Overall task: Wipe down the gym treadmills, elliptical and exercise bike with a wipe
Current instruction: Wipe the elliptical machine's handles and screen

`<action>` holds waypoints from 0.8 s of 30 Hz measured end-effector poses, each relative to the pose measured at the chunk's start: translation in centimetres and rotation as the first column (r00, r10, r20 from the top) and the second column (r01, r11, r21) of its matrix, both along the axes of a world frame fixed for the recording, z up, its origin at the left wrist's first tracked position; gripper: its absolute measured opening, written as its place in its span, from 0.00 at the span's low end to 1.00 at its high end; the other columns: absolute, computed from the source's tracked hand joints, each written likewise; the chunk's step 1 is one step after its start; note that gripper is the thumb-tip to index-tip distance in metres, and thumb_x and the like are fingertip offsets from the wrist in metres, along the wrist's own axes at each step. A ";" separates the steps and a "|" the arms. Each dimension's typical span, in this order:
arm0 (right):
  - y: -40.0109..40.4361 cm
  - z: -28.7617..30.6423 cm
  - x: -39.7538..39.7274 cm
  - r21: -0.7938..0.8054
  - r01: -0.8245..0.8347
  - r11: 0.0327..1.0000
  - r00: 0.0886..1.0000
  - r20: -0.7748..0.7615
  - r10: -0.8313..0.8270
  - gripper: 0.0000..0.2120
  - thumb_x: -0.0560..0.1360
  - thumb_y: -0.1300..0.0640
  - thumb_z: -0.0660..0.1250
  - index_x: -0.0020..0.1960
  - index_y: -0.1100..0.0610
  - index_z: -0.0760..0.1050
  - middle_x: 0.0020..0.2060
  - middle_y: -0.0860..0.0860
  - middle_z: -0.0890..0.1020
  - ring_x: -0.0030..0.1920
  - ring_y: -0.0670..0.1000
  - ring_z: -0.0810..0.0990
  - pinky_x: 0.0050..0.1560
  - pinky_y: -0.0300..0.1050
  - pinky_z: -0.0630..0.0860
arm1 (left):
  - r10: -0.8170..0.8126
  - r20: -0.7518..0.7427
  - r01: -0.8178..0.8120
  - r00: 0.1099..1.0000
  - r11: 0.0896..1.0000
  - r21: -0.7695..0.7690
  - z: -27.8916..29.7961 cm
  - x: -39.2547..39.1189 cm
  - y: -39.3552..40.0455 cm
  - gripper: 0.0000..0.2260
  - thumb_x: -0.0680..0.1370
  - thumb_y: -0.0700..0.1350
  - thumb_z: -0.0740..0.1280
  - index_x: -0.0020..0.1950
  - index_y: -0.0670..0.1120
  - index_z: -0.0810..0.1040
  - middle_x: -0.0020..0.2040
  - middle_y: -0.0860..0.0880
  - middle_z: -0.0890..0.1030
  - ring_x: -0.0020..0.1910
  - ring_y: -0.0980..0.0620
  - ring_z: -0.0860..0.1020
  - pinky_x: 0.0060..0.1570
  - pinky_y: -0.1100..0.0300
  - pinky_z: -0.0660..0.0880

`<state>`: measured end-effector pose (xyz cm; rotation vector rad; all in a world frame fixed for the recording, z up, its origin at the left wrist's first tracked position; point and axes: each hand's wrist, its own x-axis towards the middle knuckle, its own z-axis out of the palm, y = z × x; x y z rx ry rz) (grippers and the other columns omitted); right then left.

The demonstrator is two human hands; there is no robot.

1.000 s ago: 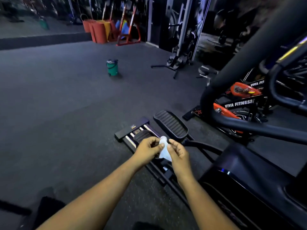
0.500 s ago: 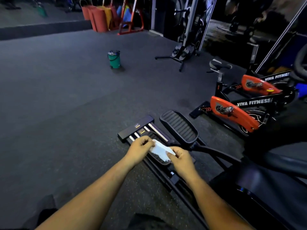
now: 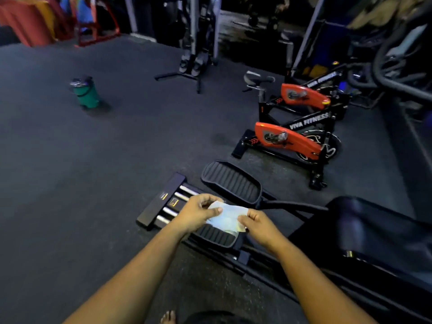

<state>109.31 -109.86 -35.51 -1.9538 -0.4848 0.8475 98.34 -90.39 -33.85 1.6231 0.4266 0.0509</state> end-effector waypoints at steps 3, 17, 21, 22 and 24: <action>1.4 2.0 -0.1 -0.001 0.006 1.000 0.997 0.071 -0.006 0.23 0.80 0.59 0.67 0.74 0.49 0.70 0.67 0.45 0.76 0.63 0.43 0.76 0.61 0.42 0.75 | -0.230 0.013 0.227 0.973 0.967 0.114 0.8 2.8 3.0 0.14 0.78 0.33 0.71 0.61 0.46 0.80 0.56 0.48 0.84 0.52 0.59 0.81 0.52 0.61 0.77; -0.3 4.3 5.3 0.308 0.590 0.747 0.795 -0.058 -0.604 0.07 0.82 0.62 0.65 0.49 0.57 0.81 0.38 0.50 0.85 0.37 0.47 0.80 0.38 0.42 0.73 | -0.458 -0.057 0.438 0.887 0.795 0.420 4.5 17.5 3.0 0.09 0.79 0.49 0.73 0.57 0.48 0.82 0.47 0.55 0.84 0.44 0.58 0.80 0.45 0.59 0.75; -0.5 4.2 6.7 0.380 0.722 0.578 0.682 -0.250 -0.687 0.06 0.82 0.61 0.65 0.46 0.57 0.78 0.39 0.56 0.82 0.40 0.54 0.78 0.42 0.46 0.73 | -0.527 -0.112 0.521 0.842 0.850 -0.079 5.0 17.8 -1.6 0.16 0.83 0.56 0.65 0.59 0.46 0.82 0.51 0.51 0.87 0.50 0.54 0.85 0.53 0.57 0.80; -0.9 4.1 7.1 0.388 0.746 0.542 0.656 -0.283 -0.700 0.06 0.81 0.60 0.65 0.46 0.57 0.78 0.40 0.57 0.82 0.41 0.55 0.77 0.43 0.48 0.73 | -0.570 -0.104 0.553 0.815 0.819 -0.153 5.1 18.5 -2.8 0.15 0.83 0.54 0.65 0.61 0.45 0.82 0.54 0.49 0.87 0.54 0.51 0.85 0.57 0.54 0.80; -1.9 4.3 7.7 0.390 0.786 0.480 0.596 -0.273 -0.755 0.08 0.77 0.54 0.67 0.45 0.59 0.77 0.40 0.58 0.81 0.43 0.56 0.77 0.44 0.49 0.72 | -0.586 -0.057 0.574 0.808 0.806 -0.147 5.5 20.1 -4.6 0.12 0.83 0.49 0.67 0.61 0.44 0.82 0.54 0.48 0.87 0.55 0.48 0.85 0.57 0.52 0.81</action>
